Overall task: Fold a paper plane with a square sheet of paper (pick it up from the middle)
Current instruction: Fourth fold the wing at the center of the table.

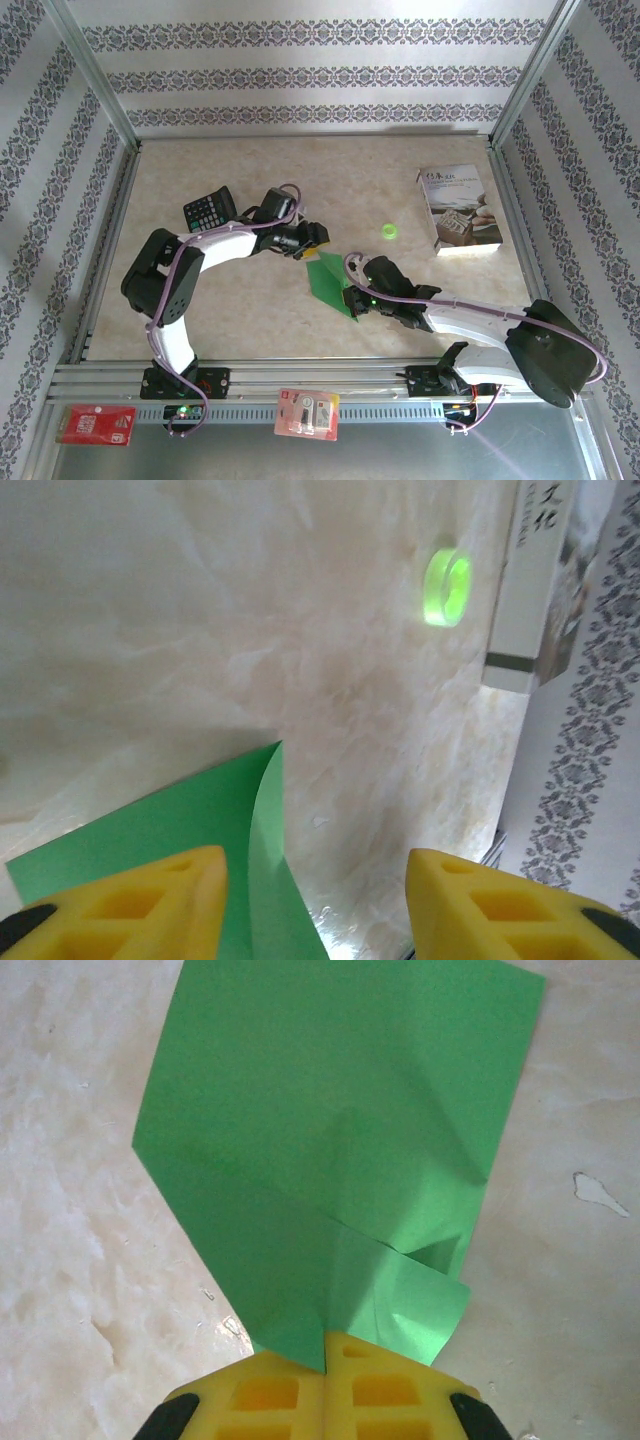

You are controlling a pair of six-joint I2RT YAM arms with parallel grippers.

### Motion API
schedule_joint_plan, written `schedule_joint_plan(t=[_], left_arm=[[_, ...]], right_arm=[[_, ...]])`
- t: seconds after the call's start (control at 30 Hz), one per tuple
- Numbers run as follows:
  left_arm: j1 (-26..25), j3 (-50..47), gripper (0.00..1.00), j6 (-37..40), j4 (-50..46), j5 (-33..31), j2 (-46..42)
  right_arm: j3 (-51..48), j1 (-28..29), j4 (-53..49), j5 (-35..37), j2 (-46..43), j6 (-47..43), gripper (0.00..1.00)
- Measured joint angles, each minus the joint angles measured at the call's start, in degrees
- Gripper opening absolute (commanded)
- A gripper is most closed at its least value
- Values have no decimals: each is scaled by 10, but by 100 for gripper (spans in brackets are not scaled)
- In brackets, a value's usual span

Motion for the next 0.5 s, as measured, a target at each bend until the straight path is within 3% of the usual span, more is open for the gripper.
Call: schedule_joint_plan(t=[0.5], left_arm=[[-4,61,6,62,-119,4,24]], right_arm=[[0,5,-3,7,13,-17,0]])
